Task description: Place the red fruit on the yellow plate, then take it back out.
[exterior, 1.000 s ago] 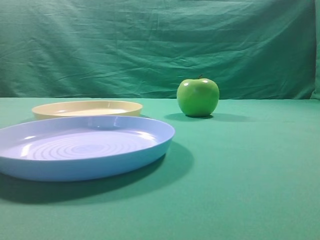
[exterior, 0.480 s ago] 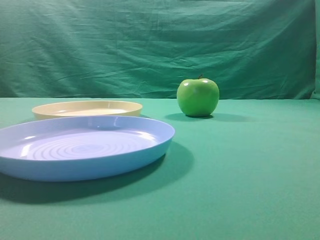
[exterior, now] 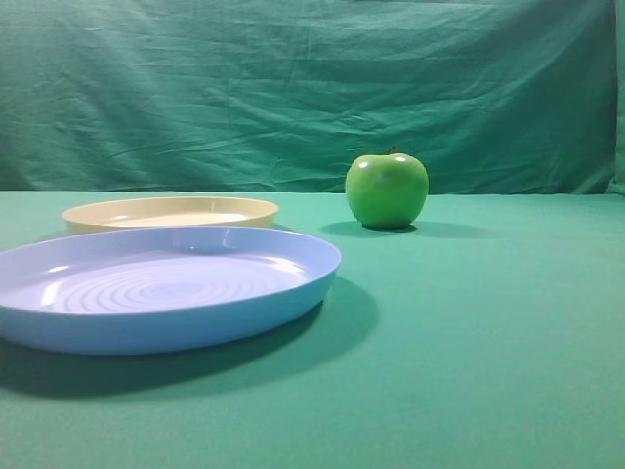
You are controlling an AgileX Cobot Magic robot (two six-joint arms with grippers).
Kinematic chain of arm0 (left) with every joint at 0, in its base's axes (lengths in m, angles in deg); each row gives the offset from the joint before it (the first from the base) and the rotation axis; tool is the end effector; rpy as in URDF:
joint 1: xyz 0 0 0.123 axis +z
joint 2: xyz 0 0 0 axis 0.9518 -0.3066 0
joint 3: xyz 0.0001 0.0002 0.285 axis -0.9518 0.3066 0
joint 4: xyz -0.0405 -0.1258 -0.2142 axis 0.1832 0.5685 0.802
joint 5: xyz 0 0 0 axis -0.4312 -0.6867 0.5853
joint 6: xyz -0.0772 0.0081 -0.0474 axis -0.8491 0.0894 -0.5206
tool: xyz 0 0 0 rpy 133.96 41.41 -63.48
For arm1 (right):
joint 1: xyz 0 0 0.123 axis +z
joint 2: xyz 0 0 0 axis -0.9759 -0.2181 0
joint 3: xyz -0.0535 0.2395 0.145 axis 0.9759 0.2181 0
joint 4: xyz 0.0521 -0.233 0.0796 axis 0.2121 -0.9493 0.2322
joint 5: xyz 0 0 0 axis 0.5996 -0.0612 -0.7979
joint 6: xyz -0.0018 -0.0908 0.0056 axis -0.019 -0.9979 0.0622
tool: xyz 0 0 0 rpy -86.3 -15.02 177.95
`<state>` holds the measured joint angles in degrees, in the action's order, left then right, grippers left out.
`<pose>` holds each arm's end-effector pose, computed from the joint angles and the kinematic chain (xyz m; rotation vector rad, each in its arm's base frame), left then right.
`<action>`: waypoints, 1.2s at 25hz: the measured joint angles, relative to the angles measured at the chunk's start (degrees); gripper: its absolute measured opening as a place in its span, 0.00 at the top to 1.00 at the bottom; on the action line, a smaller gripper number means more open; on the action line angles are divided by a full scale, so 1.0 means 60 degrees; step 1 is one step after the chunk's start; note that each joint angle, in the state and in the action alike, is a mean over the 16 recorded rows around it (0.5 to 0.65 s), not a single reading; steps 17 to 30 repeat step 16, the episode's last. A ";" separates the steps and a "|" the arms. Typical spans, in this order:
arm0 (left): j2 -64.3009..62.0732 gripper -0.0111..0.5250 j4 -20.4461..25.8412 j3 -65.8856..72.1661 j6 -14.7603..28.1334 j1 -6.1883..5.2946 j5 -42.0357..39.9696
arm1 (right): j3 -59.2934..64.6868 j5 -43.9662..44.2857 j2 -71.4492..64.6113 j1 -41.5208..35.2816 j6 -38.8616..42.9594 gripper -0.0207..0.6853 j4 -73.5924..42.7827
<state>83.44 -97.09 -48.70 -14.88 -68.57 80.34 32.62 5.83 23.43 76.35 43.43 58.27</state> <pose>0.0507 0.0139 0.1776 -0.1658 1.8308 0.1340 0.0519 0.0010 0.1703 -0.0898 1.8883 -0.0598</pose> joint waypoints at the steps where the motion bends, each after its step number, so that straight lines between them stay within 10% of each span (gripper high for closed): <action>1: 0.0000 0.98 0.0000 0.0000 0.0000 0.0000 0.0000 | -0.0001 0.0006 0.0000 0.0000 -0.0004 0.97 -0.0002; 30: 0.0000 0.98 0.0000 0.0000 0.0003 0.0000 0.0000 | -0.0003 0.0017 0.0000 0.0000 -0.0015 0.97 -0.0005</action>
